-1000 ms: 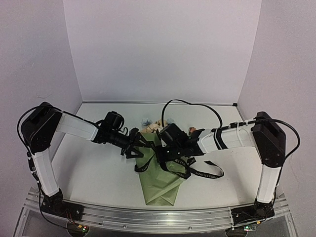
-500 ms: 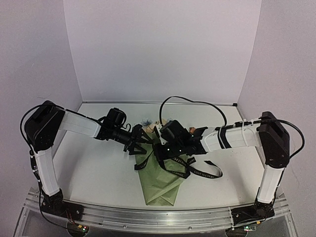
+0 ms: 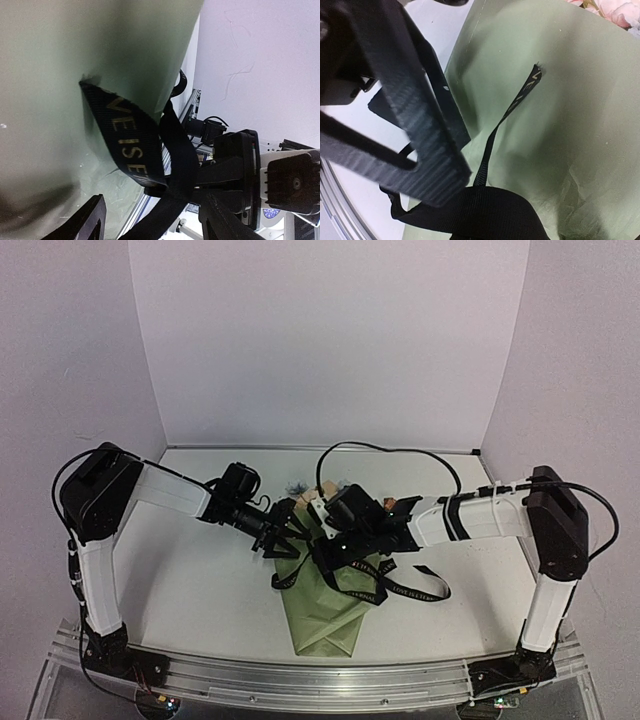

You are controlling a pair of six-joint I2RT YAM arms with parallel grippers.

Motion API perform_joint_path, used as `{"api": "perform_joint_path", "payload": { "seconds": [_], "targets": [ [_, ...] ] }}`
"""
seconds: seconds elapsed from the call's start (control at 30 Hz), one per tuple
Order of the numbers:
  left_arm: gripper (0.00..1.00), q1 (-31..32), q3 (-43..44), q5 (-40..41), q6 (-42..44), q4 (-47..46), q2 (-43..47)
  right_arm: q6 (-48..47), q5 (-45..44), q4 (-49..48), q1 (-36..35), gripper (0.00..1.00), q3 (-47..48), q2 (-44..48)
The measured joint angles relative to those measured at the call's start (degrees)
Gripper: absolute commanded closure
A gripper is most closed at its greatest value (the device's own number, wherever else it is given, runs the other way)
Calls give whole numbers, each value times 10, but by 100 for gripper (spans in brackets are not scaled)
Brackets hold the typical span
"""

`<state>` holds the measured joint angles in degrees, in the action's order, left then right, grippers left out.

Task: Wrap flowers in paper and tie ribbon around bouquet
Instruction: Adjust the ribbon on the folded bouquet.

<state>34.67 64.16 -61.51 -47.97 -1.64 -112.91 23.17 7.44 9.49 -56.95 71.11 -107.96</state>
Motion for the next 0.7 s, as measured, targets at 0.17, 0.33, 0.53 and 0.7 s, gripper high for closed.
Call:
{"api": "perform_joint_path", "payload": {
  "seconds": [0.17, 0.33, 0.53, 0.7],
  "targets": [
    [32, -1, 4, -12, 19, 19, -9, -20, 5, 20, 0, 100, 0, 8],
    [32, -4, 40, -16, 78, 88, -11, -38, 19, 43, 1, 100, 3, 14],
    [32, -12, 102, -11, 175, 189, -31, -47, 49, 60, 4, 100, 10, 18],
    [33, -15, 112, -5, 218, 230, -49, -51, 65, 69, 4, 100, 16, 18]
  ]
}}
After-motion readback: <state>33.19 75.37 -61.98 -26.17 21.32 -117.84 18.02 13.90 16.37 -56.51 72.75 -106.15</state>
